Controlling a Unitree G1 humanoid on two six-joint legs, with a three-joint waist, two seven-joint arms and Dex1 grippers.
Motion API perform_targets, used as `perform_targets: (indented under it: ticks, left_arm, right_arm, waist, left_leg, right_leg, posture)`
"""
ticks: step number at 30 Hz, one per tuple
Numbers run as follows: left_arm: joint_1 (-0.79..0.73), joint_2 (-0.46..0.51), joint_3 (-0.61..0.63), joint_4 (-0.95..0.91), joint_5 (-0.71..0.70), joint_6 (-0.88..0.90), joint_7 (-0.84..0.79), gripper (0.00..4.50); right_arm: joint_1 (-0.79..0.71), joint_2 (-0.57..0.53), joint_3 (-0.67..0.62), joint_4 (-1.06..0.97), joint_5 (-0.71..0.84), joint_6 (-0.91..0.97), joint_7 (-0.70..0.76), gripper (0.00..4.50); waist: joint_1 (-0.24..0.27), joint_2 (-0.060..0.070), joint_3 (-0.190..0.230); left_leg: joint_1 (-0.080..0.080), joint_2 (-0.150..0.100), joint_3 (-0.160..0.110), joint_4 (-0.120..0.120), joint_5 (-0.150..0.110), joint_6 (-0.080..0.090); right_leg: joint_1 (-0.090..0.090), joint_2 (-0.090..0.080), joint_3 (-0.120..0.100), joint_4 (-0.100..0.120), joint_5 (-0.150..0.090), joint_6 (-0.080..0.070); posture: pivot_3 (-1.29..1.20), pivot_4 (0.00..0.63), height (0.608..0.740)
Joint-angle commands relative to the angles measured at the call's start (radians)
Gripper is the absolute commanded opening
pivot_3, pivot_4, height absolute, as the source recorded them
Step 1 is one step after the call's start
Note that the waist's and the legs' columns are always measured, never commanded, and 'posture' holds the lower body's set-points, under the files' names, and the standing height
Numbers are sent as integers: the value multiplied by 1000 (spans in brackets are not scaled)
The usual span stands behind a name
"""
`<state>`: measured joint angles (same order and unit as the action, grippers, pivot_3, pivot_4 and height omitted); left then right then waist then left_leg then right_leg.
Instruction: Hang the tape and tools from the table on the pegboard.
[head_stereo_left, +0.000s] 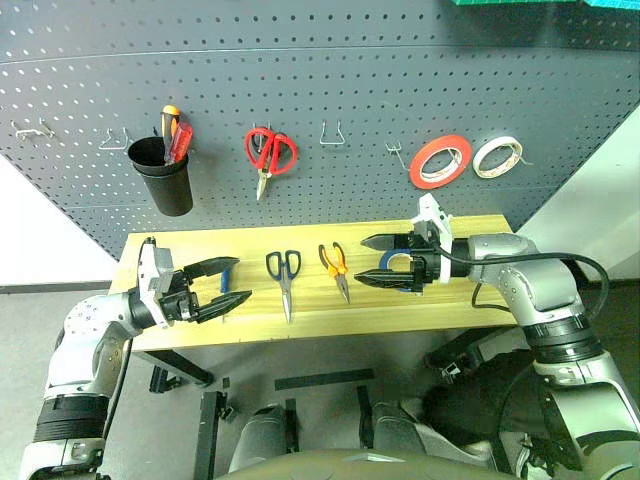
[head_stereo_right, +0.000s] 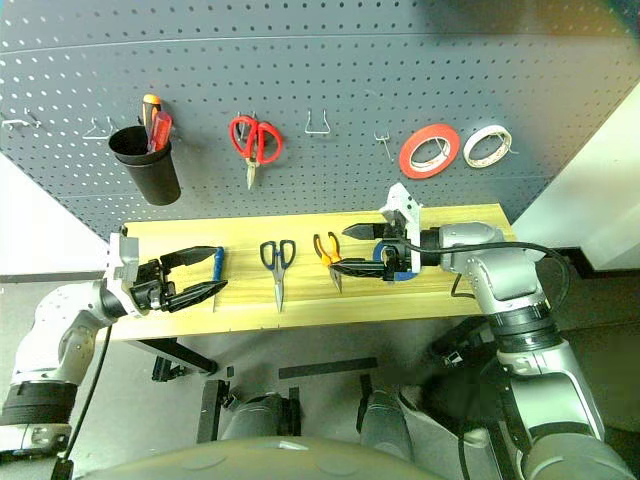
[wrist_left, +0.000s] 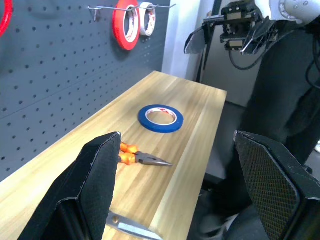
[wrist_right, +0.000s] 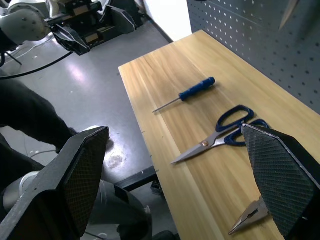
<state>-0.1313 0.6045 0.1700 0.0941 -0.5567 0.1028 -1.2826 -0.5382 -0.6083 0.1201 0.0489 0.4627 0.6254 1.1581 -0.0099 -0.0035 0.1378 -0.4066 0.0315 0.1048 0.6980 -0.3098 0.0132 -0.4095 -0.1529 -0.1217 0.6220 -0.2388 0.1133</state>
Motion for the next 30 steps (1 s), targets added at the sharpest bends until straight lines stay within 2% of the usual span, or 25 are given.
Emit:
perform_targets:
  ticks: [1,12,15,21,26,30]
  left_arm:
    - [-15,5,-9,-20,0,0,-9,3803]
    - [-52,-28,-51,0,11,0,-4,3803]
    - [-72,-32,-82,25,51,-8,7,3803]
    - [-184,-99,-155,120,171,-28,121,3803]
    - [-266,-127,-216,210,247,-62,138,3803]
    - [-333,-158,-261,244,285,1,166,3803]
  right_arm:
    - [-11,1,-21,6,-18,-34,-19,4500]
    - [27,-43,-33,31,-65,-67,-31,4500]
    - [45,-65,-35,38,-93,-87,-45,4500]
    - [42,-92,-5,133,-193,-105,-104,4500]
    - [-37,-65,44,303,-316,-159,-178,4500]
    - [-106,-63,82,418,-382,-183,-179,4500]
  waist:
    - [-1,0,0]
    - [-4,0,0]
    - [-4,1,1]
    - [-7,2,10]
    - [-27,5,37]
    - [-34,6,74]
  left_leg:
    - [0,0,0,0,0,0]
    - [0,0,0,-1,0,0]
    - [-1,0,1,-1,0,0]
    - [-1,-1,1,0,-1,1]
    - [-1,0,1,0,-1,1]
    - [-1,0,1,0,-1,2]
  right_leg:
    - [0,0,0,0,0,0]
    - [0,1,0,-2,0,0]
    - [0,1,0,-3,0,0]
    - [1,0,0,-4,1,-1]
    - [0,1,0,-4,1,-1]
    - [0,0,0,-3,1,-1]
  posture:
    - [34,139,740]
    - [-25,129,740]
    - [-45,133,740]
    - [-79,182,740]
    - [-88,229,740]
    - [-74,271,740]
